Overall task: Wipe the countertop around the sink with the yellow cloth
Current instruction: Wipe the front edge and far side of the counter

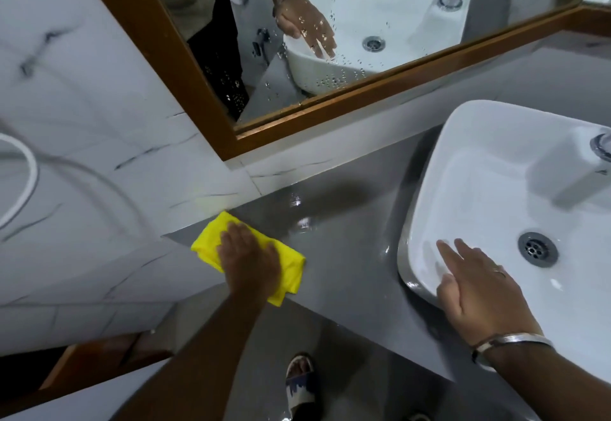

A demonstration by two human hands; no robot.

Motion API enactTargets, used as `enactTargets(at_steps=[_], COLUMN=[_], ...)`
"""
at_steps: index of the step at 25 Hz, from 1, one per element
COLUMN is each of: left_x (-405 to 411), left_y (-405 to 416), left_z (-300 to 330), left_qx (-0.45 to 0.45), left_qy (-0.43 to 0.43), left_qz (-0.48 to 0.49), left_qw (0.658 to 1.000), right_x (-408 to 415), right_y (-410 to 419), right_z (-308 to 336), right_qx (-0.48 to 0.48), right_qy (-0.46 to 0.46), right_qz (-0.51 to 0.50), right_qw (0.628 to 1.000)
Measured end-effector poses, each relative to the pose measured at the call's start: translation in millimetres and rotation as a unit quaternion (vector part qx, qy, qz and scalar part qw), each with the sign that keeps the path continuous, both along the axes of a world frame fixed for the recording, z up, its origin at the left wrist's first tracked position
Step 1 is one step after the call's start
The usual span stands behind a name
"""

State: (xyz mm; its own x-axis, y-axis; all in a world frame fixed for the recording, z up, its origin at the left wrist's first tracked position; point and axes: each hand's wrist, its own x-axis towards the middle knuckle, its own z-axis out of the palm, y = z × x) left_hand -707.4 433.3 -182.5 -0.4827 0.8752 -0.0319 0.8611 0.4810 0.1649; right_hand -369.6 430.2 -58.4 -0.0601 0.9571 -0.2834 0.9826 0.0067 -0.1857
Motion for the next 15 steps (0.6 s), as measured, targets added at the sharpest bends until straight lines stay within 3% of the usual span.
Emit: enactTargets(at_steps=[2,4,5,6,8,10,11,13,14,15], left_x=[59,109,104,81,21,-19,-8,59,99,127], left_y=[-7,-15,-10,-3,12,14,11,-6,-24,-45], left_z=[-12,-16,-13,-13,-15,-8,-4,-8,-9,-16], left_qx=[-0.027,-0.042,-0.027,0.016,0.020,0.005,0.001,0.005,0.009,0.000], left_qy=[-0.017,-0.026,-0.015,0.000,-0.029,-0.026,-0.030,-0.038,-0.032,-0.035], left_qz=[-0.168,-0.376,-0.420,-0.393,-0.175,0.027,0.048,-0.064,-0.194,-0.331], left_qw=[0.985,0.925,0.907,0.919,0.984,0.999,0.998,0.997,0.981,0.943], right_x=[0,2,3,3,3,3,3,3,3,2], right_y=[-1,1,1,1,2,1,0,0,-1,-1], right_z=[-3,-4,-5,-6,-6,-7,-6,-5,-5,-4], right_qx=[-0.005,-0.005,-0.003,-0.003,-0.002,-0.001,-0.001,-0.001,0.000,-0.001], right_qy=[-0.007,-0.010,-0.012,-0.014,-0.017,-0.023,-0.025,-0.023,-0.022,-0.021], right_qz=[0.008,0.008,0.008,0.010,0.010,0.017,0.013,0.009,0.009,0.008], right_qw=[1.000,1.000,1.000,1.000,1.000,1.000,1.000,1.000,1.000,1.000])
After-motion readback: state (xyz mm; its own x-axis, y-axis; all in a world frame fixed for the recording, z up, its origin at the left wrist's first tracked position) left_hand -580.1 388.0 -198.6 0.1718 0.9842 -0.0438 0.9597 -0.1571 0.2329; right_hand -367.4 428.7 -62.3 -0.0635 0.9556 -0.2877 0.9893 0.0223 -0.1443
